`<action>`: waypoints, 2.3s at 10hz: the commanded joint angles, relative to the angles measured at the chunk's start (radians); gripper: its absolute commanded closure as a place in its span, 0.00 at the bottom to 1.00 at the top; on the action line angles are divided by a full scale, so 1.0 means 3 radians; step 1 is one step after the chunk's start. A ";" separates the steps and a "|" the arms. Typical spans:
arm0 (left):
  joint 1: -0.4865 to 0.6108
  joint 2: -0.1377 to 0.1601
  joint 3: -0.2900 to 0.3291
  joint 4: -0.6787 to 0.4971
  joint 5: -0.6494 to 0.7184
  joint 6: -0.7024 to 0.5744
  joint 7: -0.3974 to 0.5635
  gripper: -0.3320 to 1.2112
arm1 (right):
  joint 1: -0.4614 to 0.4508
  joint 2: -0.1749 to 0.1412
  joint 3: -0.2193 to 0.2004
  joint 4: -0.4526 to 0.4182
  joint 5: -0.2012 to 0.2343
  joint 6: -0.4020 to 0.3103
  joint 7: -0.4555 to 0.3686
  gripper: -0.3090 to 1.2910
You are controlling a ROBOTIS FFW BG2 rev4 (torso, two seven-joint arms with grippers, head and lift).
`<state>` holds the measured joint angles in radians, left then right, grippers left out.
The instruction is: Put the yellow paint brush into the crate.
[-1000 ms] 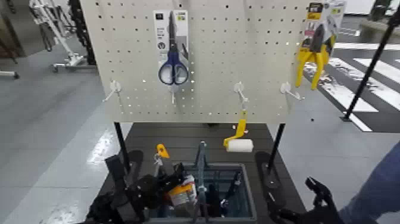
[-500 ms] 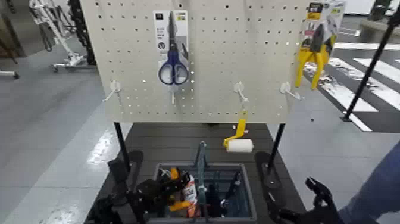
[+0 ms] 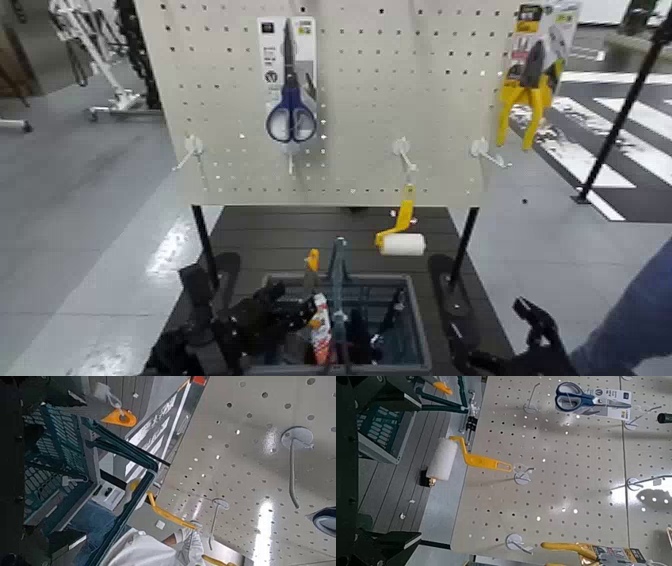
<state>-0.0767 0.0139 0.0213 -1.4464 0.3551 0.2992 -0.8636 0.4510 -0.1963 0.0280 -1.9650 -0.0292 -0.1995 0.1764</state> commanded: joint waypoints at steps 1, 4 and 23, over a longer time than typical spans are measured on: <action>0.0010 0.0000 -0.0004 -0.0031 -0.0023 -0.0056 0.0005 0.16 | 0.0005 -0.0005 -0.0001 -0.0005 0.0000 -0.0010 0.0000 0.29; 0.0133 0.0000 -0.0045 -0.0307 -0.0238 -0.0148 0.0138 0.16 | 0.0015 -0.0005 -0.0011 -0.0010 0.0000 -0.0030 0.0000 0.29; 0.1600 -0.0399 -0.0199 -0.1361 -0.1301 -0.1744 0.2045 0.22 | 0.0205 0.0000 -0.0160 -0.0148 0.0046 -0.0076 -0.0036 0.29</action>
<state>0.4045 0.0000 -0.0395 -1.8544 -0.0349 -0.2243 -0.2500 0.5122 -0.1963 -0.0198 -2.0087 -0.0170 -0.2224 0.1657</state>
